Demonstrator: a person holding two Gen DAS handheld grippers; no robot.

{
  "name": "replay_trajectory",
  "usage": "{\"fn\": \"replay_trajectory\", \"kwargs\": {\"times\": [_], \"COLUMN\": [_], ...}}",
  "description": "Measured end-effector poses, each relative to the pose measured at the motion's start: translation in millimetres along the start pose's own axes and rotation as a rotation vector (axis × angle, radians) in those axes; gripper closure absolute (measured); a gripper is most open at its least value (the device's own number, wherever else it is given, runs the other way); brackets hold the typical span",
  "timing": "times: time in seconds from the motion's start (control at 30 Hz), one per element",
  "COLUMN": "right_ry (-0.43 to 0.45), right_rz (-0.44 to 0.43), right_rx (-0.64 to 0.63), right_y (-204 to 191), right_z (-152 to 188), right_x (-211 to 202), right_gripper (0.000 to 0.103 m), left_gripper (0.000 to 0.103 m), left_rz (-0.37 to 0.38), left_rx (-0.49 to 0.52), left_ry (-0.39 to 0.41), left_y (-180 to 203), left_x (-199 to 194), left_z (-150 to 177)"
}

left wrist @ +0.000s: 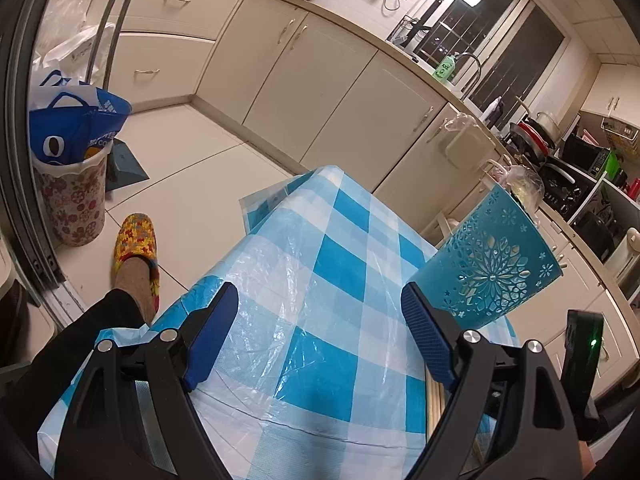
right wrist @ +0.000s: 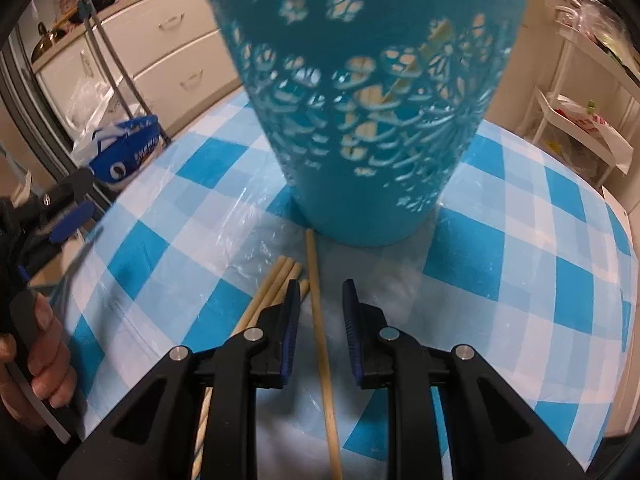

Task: Organize utensils
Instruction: 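Grasp a loose wooden chopstick beside the pile with the right tool, then carry the right tool's chopstick over the blue cup and drop it in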

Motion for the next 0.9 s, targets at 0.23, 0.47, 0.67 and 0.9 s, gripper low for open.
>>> {"fn": "replay_trajectory", "kwargs": {"times": [0.23,0.47,0.67,0.9], "right_ry": [-0.009,0.136,0.417,0.802], "right_rz": [0.044,-0.176,-0.455,-0.241], "right_rx": [-0.077,0.057,0.116,0.186], "right_y": [-5,-14,-23,7], "right_z": [8,7,-35,-116], "right_x": [0,-58,-146,-179], "right_gripper": [0.098,0.098,0.098,0.098], "left_gripper": [0.023,0.023,0.023,0.023], "left_rz": [-0.004,-0.005,-0.005,-0.006], "left_rx": [-0.002,-0.002,-0.004,-0.008], "left_ry": [-0.001,-0.003,-0.005,-0.004], "left_y": [-1,-1,-1,-2], "left_x": [0,0,1,1], "left_z": [1,1,1,4]}}
Point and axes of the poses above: each gripper's, at about its wrist camera, not at the fingertips, and x roughly the way its jaws point, y to its right, z to its underside, the point moved 3 cm from there along x, roughly the way its jaws point, and after that the axes turned 8 degrees about -z, right-handed, at the moved point
